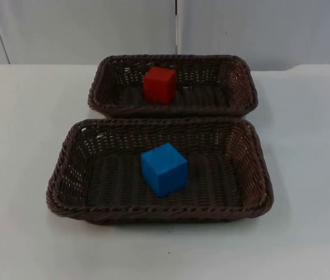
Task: Pick up one cube with the left hand and place it into the upper basket. Pick up one cube with the right hand and place it into the lower basket.
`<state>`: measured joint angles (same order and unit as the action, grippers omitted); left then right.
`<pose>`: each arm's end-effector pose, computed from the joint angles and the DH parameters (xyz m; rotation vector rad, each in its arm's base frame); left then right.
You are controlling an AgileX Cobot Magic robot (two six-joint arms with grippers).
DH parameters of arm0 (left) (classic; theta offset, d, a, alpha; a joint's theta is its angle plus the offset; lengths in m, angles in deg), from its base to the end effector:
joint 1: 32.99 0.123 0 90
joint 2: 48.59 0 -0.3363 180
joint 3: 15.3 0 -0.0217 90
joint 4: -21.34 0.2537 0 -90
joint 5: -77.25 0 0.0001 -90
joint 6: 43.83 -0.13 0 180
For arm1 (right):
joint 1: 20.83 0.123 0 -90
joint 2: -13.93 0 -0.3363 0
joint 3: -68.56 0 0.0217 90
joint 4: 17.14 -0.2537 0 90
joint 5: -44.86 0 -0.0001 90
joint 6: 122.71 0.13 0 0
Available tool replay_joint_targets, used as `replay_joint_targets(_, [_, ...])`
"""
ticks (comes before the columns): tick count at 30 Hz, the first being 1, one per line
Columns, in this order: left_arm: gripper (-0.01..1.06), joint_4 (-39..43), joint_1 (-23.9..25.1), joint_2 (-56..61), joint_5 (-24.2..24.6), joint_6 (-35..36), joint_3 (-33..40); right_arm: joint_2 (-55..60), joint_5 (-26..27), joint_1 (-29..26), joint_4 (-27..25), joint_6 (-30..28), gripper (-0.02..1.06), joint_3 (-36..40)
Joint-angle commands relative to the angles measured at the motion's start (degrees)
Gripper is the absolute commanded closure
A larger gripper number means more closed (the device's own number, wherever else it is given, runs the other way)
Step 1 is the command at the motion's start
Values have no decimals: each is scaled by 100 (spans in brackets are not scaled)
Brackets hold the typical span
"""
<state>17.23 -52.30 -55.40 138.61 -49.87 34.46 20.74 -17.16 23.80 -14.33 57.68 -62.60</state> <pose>-0.0211 -0.0013 0.2600 0.4564 2.0129 -0.2293 -0.0115 -0.0193 0.2636 -0.7803 1.9284 0.4267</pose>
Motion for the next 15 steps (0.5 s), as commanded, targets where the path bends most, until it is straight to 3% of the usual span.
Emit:
replay_joint_targets(1, [29,41,2,22,29,34,22,-22,17,3,-20,21,29,17])
replay_joint_targets(15, [29,41,2,22,29,34,22,-22,17,3,-20,21,29,17])
